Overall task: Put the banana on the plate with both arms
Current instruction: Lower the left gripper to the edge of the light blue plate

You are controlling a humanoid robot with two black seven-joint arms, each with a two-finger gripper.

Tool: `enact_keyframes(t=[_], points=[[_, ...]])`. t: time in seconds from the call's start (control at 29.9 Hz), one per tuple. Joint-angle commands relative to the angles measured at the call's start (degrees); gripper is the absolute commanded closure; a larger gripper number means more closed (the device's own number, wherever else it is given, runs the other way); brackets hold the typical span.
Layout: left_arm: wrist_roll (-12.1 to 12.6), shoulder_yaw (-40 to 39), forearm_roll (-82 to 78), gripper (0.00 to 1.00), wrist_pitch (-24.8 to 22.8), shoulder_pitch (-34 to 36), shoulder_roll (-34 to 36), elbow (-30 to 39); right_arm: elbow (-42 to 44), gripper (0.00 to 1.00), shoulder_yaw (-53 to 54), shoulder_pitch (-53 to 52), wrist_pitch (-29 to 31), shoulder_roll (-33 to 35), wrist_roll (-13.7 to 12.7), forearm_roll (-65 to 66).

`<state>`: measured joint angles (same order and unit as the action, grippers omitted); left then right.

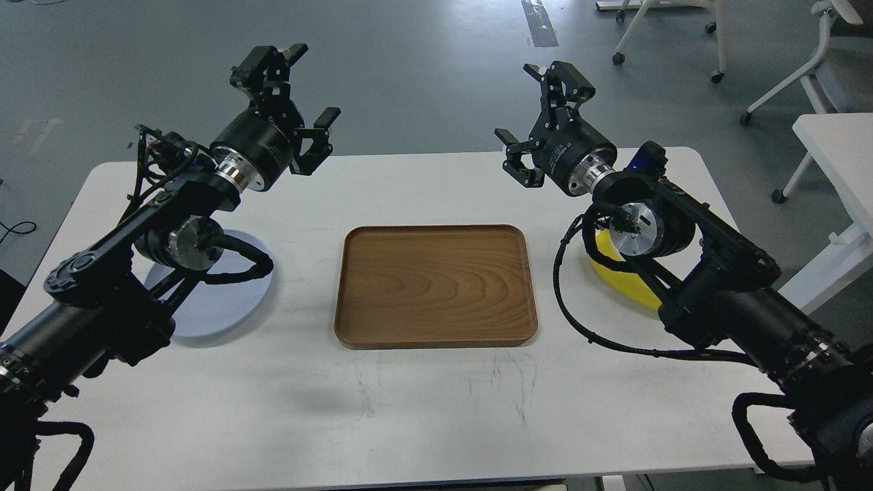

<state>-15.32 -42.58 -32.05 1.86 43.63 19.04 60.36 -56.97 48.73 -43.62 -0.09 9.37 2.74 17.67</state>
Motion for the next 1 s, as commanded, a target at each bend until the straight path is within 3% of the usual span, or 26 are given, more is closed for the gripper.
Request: enact_keyframes(t=[0.0,0.1,0.2,0.33,0.6,0.84,0.97], points=[[-1.0,0.1,-16.3,0.02,5.6,0.3,0.2,0.6,0.0,0.00,0.0,-0.1,0.0,0.4,0.0,0.0],[-1.0,1.3,-21.9,0.02,5.8,0.1,1.0,1.9,0.0,0.00,0.0,0.0,0.0,1.6,0.0,0.0],[-0.9,9.2,-30.3,0.02,7.9,0.7,4.1,2.0,-0.1,0.00,0.0,0.1,0.0,2.9,0.0,-0.1],[-1.1,16.7,-40.6,0.02,14.1,1.6,6.7,1.2,0.1,0.00,1.1,0.4,0.0,4.3,0.0,-0.1],[-1.2,27.8,-41.4,0.02,17.3,1.5,10.0,-4.0,0.2,0.00,1.8,0.2,0.0,6.0,0.1,-0.1],[-0.9,35.0,-43.6,0.02,22.4,0.8,21.3,-0.8,0.0,0.00,2.2,0.0,-0.1,7.3,0.3,-0.1],[-0.9,36.9,-43.6,0.02,22.5,0.5,25.4,-1.8,0.0,0.00,2.3,0.0,0.0,8.0,0.3,-0.1]])
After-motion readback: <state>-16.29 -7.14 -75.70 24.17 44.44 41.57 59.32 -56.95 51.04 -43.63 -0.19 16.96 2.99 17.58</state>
